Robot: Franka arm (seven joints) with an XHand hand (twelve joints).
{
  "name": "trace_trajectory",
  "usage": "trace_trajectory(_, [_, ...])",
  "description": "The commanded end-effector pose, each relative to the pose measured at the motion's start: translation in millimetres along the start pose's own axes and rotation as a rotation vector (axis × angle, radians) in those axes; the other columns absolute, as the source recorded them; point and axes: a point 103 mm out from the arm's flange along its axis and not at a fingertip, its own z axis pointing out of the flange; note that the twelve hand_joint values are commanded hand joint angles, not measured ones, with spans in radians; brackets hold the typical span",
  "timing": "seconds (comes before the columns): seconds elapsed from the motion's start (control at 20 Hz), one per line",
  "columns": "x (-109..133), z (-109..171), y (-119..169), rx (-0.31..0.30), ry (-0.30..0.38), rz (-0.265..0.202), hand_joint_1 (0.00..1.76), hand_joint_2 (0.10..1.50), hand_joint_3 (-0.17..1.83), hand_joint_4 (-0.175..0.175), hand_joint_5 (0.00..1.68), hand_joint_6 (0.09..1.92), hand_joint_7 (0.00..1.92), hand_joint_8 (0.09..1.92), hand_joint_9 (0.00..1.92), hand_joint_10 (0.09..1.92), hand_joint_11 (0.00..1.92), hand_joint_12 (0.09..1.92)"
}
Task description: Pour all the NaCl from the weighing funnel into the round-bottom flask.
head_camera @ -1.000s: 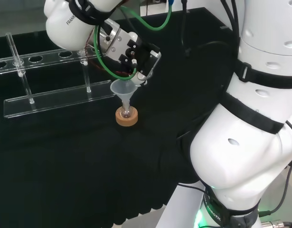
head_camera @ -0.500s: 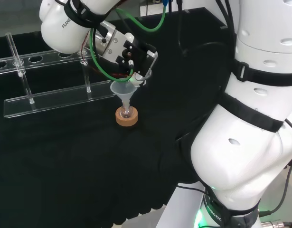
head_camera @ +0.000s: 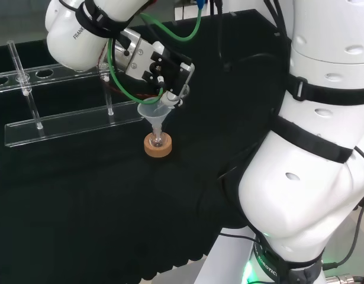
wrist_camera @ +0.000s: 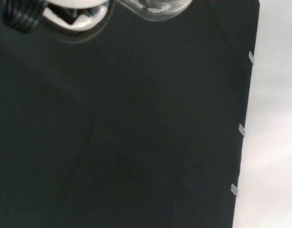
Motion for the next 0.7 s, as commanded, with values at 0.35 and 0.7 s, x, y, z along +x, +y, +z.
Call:
trace_trajectory(0.35, [3.5, -5.7, -0.4, 0.015, -0.057, 0.006, 1.10, 0.74, 0.55, 0.175, 1.21, 0.75, 0.62, 0.64, 1.03, 0.24, 0.89, 0.99])
trace_trajectory(0.7, [3.0, -7.1, 0.2, 0.017, -0.088, 0.011, 1.10, 0.74, 0.55, 0.175, 1.21, 0.75, 0.62, 0.64, 1.03, 0.24, 0.89, 0.99])
